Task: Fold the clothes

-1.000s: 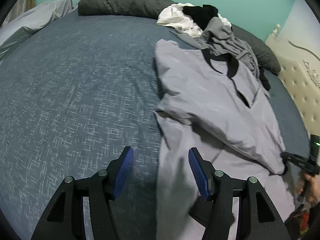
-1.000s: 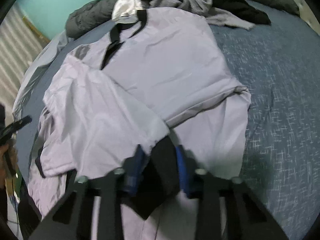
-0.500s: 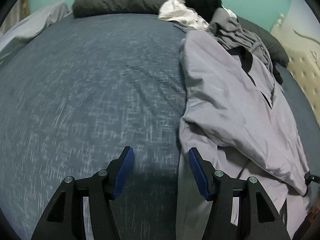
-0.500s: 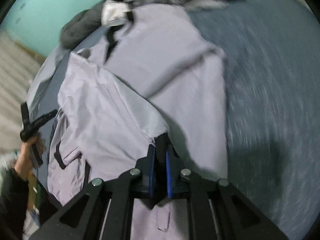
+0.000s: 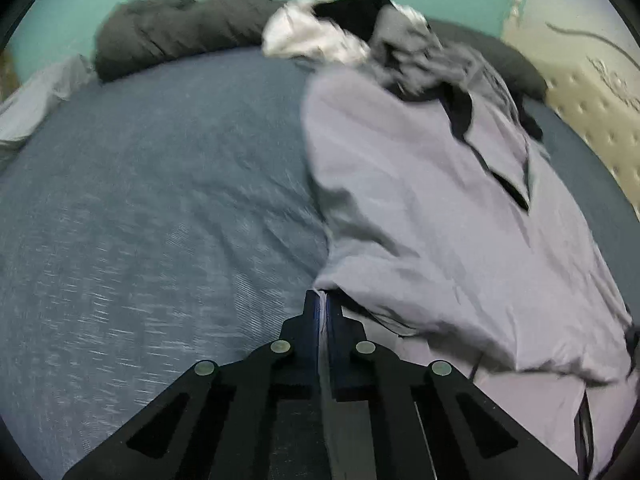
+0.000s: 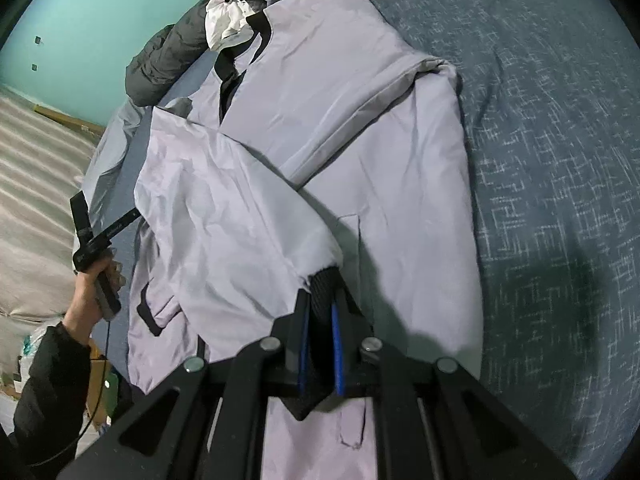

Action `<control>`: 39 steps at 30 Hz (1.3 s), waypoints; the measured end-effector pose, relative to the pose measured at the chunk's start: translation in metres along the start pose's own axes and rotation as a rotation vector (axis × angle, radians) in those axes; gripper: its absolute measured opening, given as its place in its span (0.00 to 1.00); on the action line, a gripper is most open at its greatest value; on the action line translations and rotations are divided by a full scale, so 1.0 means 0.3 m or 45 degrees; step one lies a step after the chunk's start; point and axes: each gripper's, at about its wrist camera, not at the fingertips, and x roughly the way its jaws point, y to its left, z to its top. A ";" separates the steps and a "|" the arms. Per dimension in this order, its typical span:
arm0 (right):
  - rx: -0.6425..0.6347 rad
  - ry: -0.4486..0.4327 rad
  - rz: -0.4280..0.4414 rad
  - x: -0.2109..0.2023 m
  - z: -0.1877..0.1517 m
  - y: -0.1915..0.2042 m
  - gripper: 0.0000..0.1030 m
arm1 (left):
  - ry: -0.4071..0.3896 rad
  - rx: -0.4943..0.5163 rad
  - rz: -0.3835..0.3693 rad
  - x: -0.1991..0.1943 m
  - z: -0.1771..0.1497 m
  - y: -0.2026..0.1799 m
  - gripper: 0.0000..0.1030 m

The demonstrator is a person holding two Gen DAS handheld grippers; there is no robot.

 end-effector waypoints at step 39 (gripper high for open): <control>-0.386 -0.180 -0.140 0.271 0.090 0.309 0.26 | 0.055 -0.123 -0.029 0.085 0.448 -0.040 0.59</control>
